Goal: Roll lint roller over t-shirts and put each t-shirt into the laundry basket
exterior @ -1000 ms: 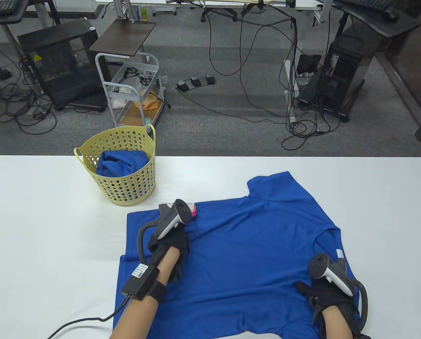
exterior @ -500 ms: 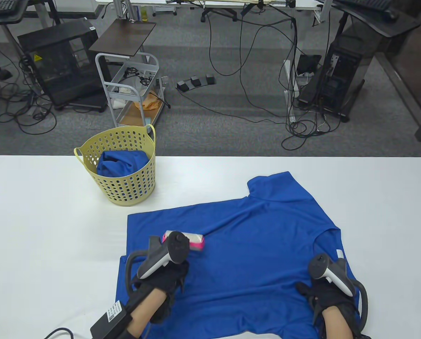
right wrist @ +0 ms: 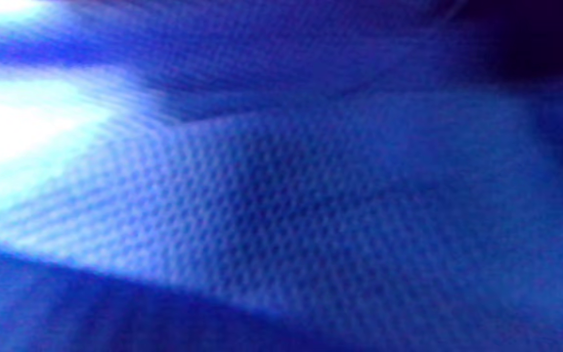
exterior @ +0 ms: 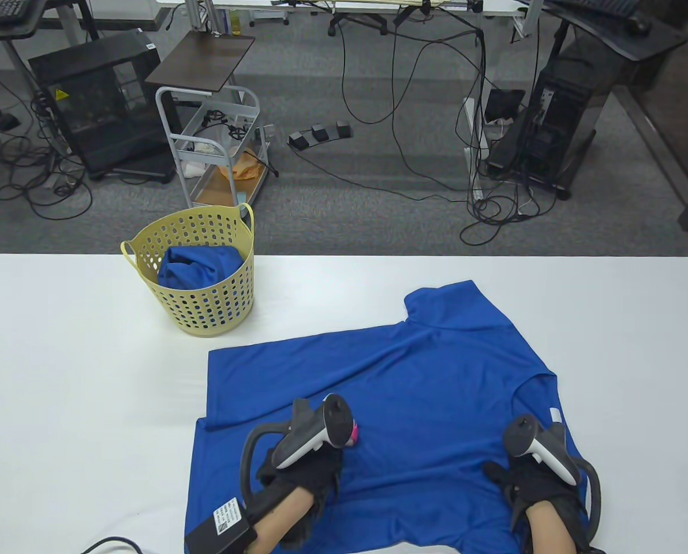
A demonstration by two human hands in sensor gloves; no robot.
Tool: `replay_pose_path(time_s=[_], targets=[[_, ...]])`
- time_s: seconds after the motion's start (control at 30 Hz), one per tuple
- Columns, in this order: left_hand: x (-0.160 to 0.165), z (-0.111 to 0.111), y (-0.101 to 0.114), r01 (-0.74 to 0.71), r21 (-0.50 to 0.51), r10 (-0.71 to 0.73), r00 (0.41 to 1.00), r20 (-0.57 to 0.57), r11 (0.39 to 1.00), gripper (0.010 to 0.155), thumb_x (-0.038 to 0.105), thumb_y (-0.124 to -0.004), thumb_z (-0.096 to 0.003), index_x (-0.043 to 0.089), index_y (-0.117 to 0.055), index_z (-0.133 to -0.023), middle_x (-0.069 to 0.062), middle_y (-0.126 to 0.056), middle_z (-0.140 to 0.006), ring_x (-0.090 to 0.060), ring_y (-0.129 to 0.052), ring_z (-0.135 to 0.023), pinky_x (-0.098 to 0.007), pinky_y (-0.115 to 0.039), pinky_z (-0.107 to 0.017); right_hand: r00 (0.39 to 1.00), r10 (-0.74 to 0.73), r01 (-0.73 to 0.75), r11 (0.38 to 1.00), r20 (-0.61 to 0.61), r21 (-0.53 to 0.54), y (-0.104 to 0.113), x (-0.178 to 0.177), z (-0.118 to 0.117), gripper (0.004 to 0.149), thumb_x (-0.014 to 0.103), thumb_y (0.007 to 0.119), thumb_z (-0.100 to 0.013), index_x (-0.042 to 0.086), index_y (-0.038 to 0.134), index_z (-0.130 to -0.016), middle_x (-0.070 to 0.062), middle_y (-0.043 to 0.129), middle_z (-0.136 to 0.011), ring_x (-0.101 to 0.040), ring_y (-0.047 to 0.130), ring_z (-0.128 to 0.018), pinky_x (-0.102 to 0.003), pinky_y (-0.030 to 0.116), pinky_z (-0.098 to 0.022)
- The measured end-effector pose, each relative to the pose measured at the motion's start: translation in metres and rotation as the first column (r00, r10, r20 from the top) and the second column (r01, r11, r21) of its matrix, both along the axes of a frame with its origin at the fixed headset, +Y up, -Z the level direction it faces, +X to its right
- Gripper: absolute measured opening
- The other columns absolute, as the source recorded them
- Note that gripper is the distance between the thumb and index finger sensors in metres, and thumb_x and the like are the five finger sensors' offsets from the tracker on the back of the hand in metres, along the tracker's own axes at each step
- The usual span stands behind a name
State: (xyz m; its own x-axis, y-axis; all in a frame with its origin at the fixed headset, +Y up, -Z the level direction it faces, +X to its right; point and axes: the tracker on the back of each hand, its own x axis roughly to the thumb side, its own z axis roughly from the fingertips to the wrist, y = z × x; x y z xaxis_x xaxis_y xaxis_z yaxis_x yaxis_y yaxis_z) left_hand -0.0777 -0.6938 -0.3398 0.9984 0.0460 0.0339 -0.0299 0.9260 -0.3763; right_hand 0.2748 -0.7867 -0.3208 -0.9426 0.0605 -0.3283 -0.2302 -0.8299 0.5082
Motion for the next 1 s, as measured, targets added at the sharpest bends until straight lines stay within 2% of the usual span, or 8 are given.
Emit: replay_pose_path(time_s=[0.2,0.3,0.4,0.5,0.7,0.8,0.9,1.0], targets=[[0.007,-0.054,-0.022,0.013,0.067,-0.008,0.997,-0.076,0.998,0.063,0.045,-0.068,-0.0542,0.033,-0.038,-0.108,-0.012,-0.081,-0.091,-0.014,-0.111,-0.040,-0.026,-0.093,-0.028,1.000,-0.002,0.002,1.000,0.001,0.000,0.000,0.000,0.000,0.080,0.060,0.050,-0.046,0.028,0.003,-0.101,-0.006,-0.005,-0.111,-0.040,0.001,-0.100,-0.067,0.020,-0.070],[0.002,-0.078,-0.034,0.011,0.024,-0.008,0.995,-0.103,1.000,0.068,0.046,-0.069,-0.0539,0.036,-0.028,-0.108,-0.010,-0.076,-0.095,-0.016,-0.110,-0.051,-0.027,-0.093,-0.034,1.000,-0.003,0.003,1.000,0.000,0.000,0.000,0.000,0.000,0.080,0.060,0.050,-0.046,0.028,0.003,-0.101,-0.006,-0.005,-0.111,-0.040,0.001,-0.100,-0.067,0.020,-0.070],[-0.003,-0.094,-0.041,-0.027,-0.002,0.027,0.993,-0.114,1.000,0.072,0.046,-0.070,-0.0537,0.040,-0.022,-0.106,-0.007,-0.072,-0.098,-0.018,-0.110,-0.058,-0.028,-0.092,-0.039,1.000,-0.002,0.002,1.000,0.000,-0.001,0.000,0.000,0.000,0.080,0.060,0.050,-0.046,0.028,0.003,-0.101,-0.006,-0.006,-0.111,-0.040,0.001,-0.100,-0.067,0.020,-0.070],[-0.008,-0.100,-0.043,-0.065,0.026,0.068,0.992,-0.106,0.998,0.074,0.046,-0.072,-0.0527,0.040,-0.022,-0.106,-0.006,-0.074,-0.097,-0.017,-0.111,-0.057,-0.027,-0.092,-0.039,1.000,0.006,-0.006,1.000,-0.004,0.003,0.000,-0.001,0.000,0.080,0.060,0.050,-0.046,0.028,0.004,-0.102,-0.006,-0.005,-0.112,-0.040,0.001,-0.100,-0.067,0.020,-0.070],[-0.023,-0.092,-0.032,-0.251,0.094,0.255,0.966,-0.040,0.963,0.075,0.045,-0.075,-0.0516,0.033,-0.027,-0.108,-0.008,-0.075,-0.093,-0.012,-0.111,-0.054,-0.025,-0.095,-0.038,1.000,-0.001,0.002,0.999,-0.030,0.050,0.008,-0.005,0.000,0.082,0.061,0.052,-0.046,0.025,0.003,-0.102,-0.011,-0.001,-0.112,-0.045,0.012,-0.101,-0.069,0.029,-0.069],[-0.030,-0.075,-0.012,-0.353,0.178,0.351,0.935,0.043,0.919,0.076,0.045,-0.076,-0.0510,0.032,-0.027,-0.108,-0.009,-0.075,-0.093,-0.012,-0.110,-0.054,-0.025,-0.095,-0.038,0.997,-0.047,0.057,0.981,-0.059,0.187,0.031,-0.011,0.001,0.080,0.059,0.055,-0.047,0.024,0.009,-0.103,-0.011,0.001,-0.113,-0.045,0.011,-0.101,-0.069,0.029,-0.068],[-0.032,-0.053,0.011,-0.432,0.264,0.403,0.901,0.159,0.862,0.078,0.046,-0.077,-0.0504,0.031,-0.026,-0.108,-0.008,-0.075,-0.093,-0.012,-0.110,-0.054,-0.025,-0.095,-0.038,0.982,-0.056,0.126,0.909,-0.182,0.397,0.071,-0.040,0.012,0.076,0.055,0.058,-0.049,0.022,0.020,-0.105,-0.014,0.012,-0.115,-0.046,0.021,-0.101,-0.068,0.036,-0.068],[-0.024,-0.027,0.030,-0.472,0.333,0.393,0.876,0.279,0.816,0.088,0.049,-0.081,-0.0475,0.022,-0.022,-0.107,-0.005,-0.076,-0.091,-0.009,-0.111,-0.049,-0.024,-0.095,-0.035,0.922,-0.096,0.308,0.769,-0.376,0.560,0.119,-0.100,0.034,0.079,0.052,0.062,-0.049,0.019,0.017,-0.104,-0.016,0.040,-0.115,-0.041,0.060,-0.098,-0.060,0.059,-0.067]])
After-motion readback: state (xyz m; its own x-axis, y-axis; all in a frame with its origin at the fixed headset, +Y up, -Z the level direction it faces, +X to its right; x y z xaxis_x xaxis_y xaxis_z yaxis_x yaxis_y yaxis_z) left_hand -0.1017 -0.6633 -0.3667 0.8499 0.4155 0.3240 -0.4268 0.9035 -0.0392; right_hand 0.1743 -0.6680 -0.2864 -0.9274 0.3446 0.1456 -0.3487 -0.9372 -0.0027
